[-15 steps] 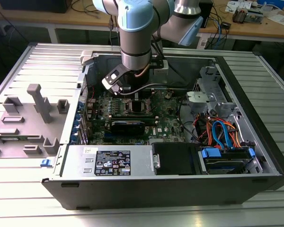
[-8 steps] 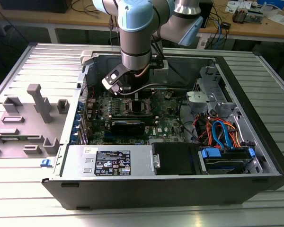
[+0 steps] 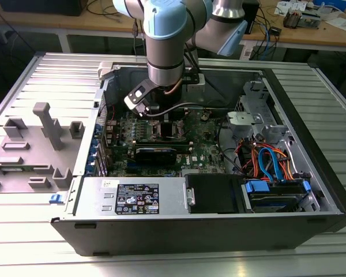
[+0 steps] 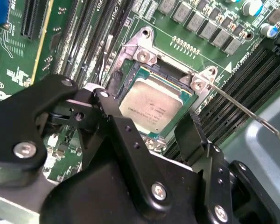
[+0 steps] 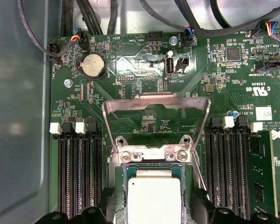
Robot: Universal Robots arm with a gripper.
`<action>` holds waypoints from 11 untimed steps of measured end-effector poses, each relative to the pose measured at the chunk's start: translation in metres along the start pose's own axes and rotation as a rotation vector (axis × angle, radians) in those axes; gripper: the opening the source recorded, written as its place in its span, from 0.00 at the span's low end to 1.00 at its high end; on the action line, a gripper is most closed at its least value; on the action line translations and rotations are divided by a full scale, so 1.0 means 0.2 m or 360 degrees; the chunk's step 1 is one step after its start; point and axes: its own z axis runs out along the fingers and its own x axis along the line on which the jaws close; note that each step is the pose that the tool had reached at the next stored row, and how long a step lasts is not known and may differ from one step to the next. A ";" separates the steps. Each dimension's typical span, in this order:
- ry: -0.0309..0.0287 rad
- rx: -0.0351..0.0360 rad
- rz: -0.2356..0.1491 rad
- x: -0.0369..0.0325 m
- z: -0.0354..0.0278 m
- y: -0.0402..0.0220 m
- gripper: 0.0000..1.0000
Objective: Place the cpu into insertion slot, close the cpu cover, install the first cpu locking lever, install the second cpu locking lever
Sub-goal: 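Place the cpu into insertion slot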
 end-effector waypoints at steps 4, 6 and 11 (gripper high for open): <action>0.00000 0.0000 0.0000 0.000 0.000 0.000 0.74; 0.00000 0.0000 0.0000 0.000 0.000 0.000 0.74; 0.00000 0.0000 0.0000 0.000 0.000 0.000 0.74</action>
